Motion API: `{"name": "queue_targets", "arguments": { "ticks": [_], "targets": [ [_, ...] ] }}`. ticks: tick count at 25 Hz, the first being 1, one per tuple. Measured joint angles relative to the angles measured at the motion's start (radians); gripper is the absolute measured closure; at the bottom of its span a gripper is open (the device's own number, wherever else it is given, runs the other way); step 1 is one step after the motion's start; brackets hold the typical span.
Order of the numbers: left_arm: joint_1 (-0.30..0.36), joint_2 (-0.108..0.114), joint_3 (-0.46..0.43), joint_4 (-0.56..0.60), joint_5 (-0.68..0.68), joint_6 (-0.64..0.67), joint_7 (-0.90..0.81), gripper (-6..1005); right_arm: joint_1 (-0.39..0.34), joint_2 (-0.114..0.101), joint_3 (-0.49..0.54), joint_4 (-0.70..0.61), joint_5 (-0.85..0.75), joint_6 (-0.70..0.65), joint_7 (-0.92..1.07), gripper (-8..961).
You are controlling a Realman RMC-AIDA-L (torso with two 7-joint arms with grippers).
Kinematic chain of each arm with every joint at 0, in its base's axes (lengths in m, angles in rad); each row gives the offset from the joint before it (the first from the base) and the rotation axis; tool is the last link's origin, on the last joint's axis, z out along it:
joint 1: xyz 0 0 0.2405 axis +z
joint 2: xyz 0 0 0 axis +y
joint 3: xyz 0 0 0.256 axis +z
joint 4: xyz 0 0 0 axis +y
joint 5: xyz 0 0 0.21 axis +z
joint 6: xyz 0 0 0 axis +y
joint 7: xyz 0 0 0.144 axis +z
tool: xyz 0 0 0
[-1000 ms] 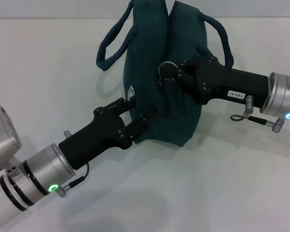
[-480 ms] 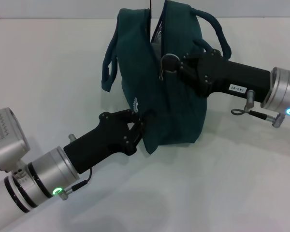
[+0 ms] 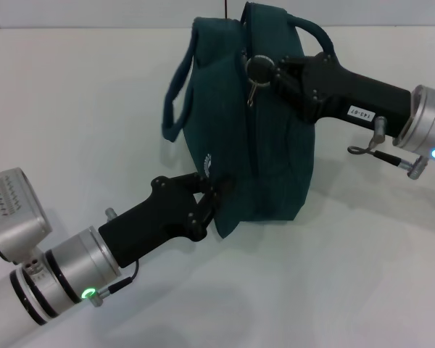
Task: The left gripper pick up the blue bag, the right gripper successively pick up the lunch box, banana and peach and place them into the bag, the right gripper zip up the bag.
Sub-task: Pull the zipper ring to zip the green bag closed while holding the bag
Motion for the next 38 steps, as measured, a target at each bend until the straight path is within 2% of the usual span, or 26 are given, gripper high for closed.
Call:
{"name": "queue_targets", "arguments": {
  "ticks": [5, 13, 26, 32, 38],
  "targets": [
    [0.004, 0.000, 0.006, -0.001, 0.003, -0.005, 0.000, 876, 0.000, -0.001, 0.010, 0.002, 0.008, -0.002, -0.002, 945],
    [0.008, 0.001, 0.066, 0.004, 0.014, 0.000, 0.006, 827, -0.011, -0.003, 0.077, 0.006, 0.009, -0.003, -0.003, 945],
    [-0.001, 0.004, -0.004, 0.010, -0.009, 0.104, -0.003, 747, -0.014, -0.003, 0.005, 0.017, 0.000, -0.020, -0.004, 944],
    [-0.020, 0.005, -0.005, 0.023, -0.010, 0.112, -0.031, 554, -0.021, -0.001, 0.003, 0.018, -0.001, -0.025, -0.004, 944],
    [-0.027, 0.006, -0.003, 0.027, -0.007, 0.105, -0.048, 572, -0.024, -0.001, 0.004, 0.018, 0.000, -0.032, -0.004, 944]
  ]
}}
